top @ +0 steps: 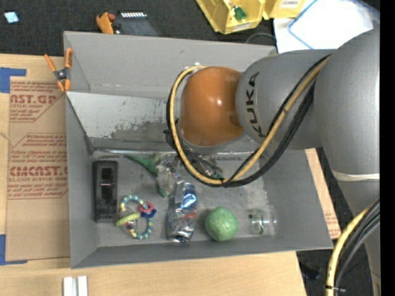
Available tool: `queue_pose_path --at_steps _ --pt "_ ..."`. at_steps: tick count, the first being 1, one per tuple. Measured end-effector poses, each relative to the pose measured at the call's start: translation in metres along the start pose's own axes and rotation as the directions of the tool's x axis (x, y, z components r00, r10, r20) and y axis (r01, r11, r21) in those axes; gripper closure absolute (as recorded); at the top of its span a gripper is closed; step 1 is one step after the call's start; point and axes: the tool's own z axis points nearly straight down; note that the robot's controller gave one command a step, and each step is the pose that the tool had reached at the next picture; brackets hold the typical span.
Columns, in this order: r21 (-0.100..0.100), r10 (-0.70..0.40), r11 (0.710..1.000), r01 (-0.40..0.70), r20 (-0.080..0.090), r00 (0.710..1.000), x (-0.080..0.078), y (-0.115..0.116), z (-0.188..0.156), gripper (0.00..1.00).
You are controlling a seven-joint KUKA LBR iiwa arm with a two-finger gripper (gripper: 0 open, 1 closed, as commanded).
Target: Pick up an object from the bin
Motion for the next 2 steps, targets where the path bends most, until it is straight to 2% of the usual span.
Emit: queue_pose_path --at_steps 1,2 --pt "0.002 -0.019 1.0 0.019 0.004 1.0 0.001 0.002 0.004 1.0" --pt "-0.001 -0.148 0.989 0.148 -0.004 0.989 -0.004 0.009 0.016 1.0"
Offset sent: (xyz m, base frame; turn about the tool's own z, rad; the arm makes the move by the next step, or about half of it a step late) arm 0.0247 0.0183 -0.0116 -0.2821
